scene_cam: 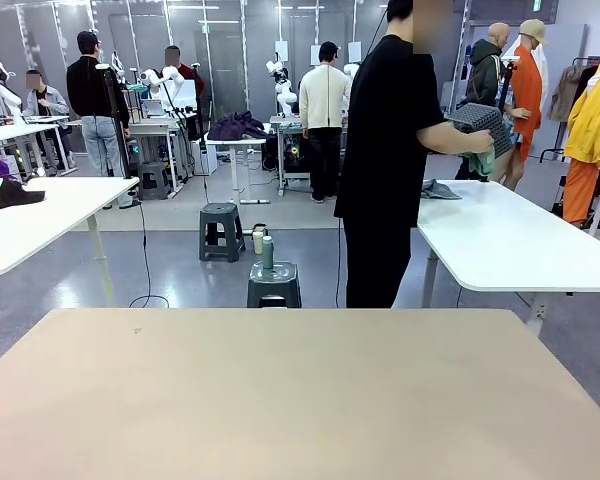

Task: Fold the towels and place them in the basket.
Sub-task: When a person lays out a Towel with hook on the table, fold it in half twice.

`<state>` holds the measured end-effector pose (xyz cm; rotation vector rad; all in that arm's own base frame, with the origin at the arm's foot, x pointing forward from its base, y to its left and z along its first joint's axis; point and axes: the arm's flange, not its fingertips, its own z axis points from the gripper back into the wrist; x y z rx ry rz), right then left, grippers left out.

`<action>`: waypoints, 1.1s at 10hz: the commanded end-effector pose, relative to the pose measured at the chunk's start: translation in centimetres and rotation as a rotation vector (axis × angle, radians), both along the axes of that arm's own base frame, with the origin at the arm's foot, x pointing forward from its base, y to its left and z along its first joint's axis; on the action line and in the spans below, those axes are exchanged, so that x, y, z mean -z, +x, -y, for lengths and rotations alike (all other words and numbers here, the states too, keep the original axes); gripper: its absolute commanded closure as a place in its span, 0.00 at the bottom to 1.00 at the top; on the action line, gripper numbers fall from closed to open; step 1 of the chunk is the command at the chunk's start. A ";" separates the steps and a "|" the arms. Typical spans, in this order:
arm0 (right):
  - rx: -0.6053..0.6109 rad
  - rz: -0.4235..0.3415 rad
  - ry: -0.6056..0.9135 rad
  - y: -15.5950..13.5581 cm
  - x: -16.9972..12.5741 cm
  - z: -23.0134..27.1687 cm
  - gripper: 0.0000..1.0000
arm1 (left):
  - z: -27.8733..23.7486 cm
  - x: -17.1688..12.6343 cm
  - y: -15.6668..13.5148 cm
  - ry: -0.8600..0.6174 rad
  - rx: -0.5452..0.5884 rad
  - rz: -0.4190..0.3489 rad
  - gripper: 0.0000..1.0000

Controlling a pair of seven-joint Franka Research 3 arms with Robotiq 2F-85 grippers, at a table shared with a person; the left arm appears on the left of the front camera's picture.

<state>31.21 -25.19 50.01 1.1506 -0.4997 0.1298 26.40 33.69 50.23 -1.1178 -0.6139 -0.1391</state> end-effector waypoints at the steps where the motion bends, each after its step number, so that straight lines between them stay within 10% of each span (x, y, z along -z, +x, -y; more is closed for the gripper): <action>1: -0.003 0.020 0.013 0.1 -0.1 0.1 0.00 | 0.1 -0.1 -0.2 -0.015 0.006 0.016 0.00; 11: -0.003 0.020 0.013 0.1 -0.1 0.1 0.00 | 0.1 -0.1 -0.2 -0.015 0.006 0.016 0.00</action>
